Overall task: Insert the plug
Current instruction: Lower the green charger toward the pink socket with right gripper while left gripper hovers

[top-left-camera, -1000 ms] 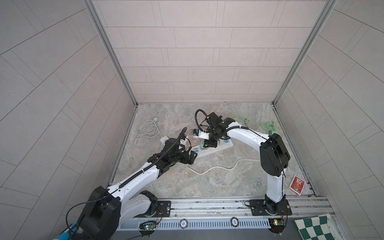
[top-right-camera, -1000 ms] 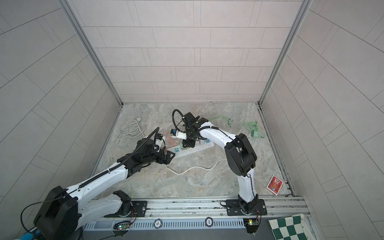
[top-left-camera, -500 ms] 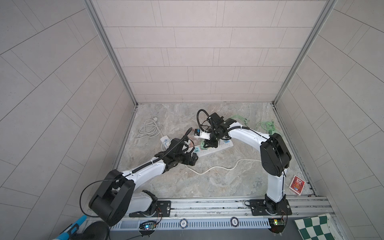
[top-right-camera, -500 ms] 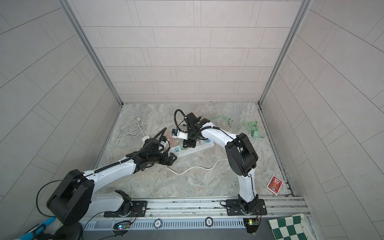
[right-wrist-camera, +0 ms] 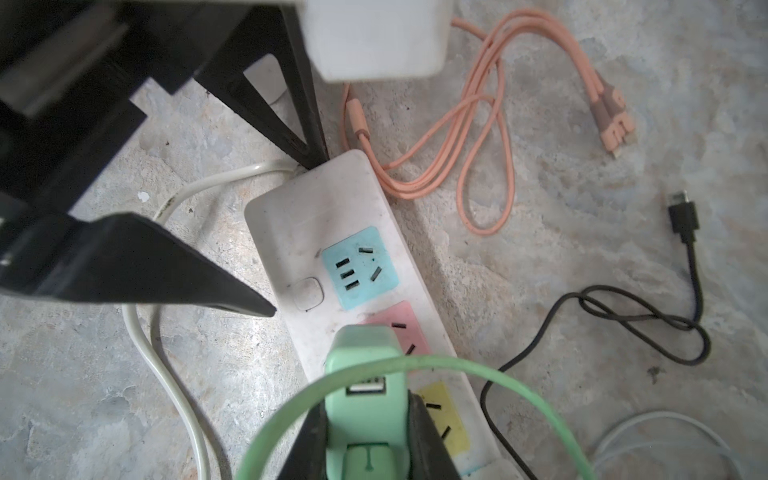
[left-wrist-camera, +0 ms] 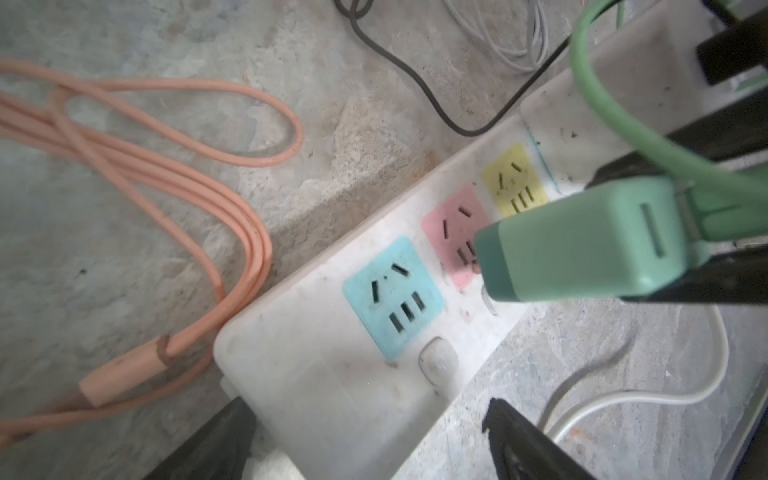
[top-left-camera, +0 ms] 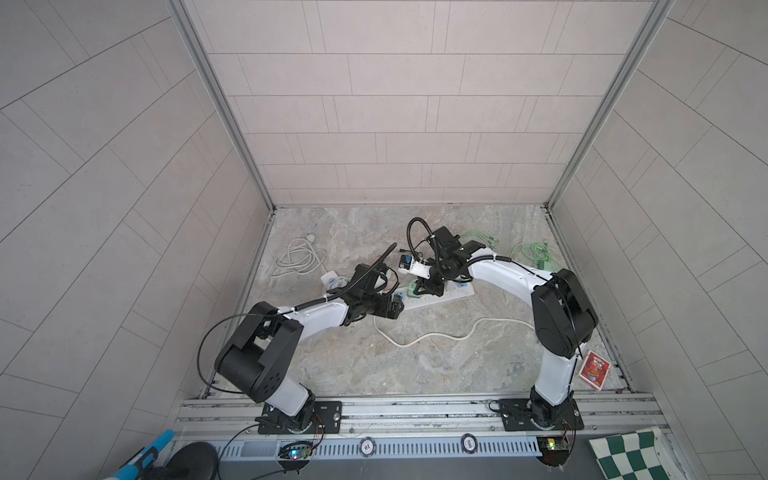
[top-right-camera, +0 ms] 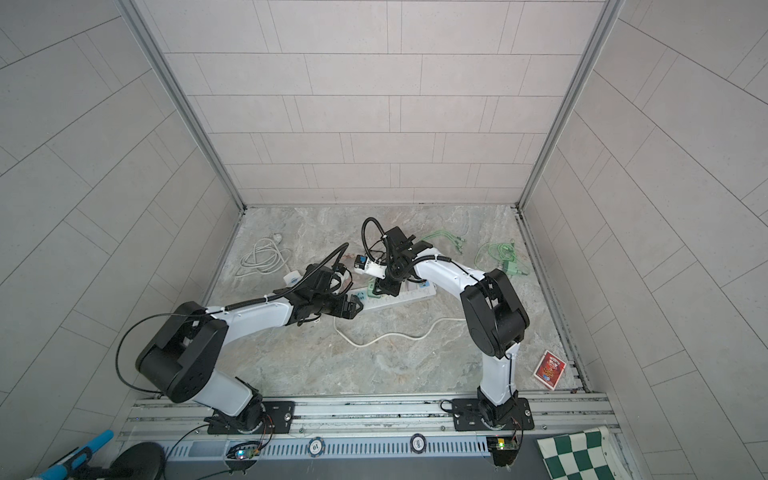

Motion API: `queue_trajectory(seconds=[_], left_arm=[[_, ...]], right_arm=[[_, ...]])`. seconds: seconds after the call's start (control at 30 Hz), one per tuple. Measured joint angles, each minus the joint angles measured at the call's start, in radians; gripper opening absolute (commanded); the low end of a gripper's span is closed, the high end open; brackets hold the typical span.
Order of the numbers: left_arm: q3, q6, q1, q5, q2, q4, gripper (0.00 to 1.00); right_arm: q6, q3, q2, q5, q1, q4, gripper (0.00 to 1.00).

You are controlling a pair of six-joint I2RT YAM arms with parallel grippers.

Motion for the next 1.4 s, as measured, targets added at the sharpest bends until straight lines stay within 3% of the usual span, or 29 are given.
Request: queue_trajectory(seconds=[0.5,1.4], left_arm=[[0.193,0.06,0.0,0.073,0.202,0.036,0.89],[0.208,0.087,0.045,0.118,0.206,0.015,0.9]], right_arm=[[0.028,-0.012,-0.007,0.029,-0.053,0.035,0.0],[0.065,-0.112,-0.092,0.083,-0.092,0.064,0.0]])
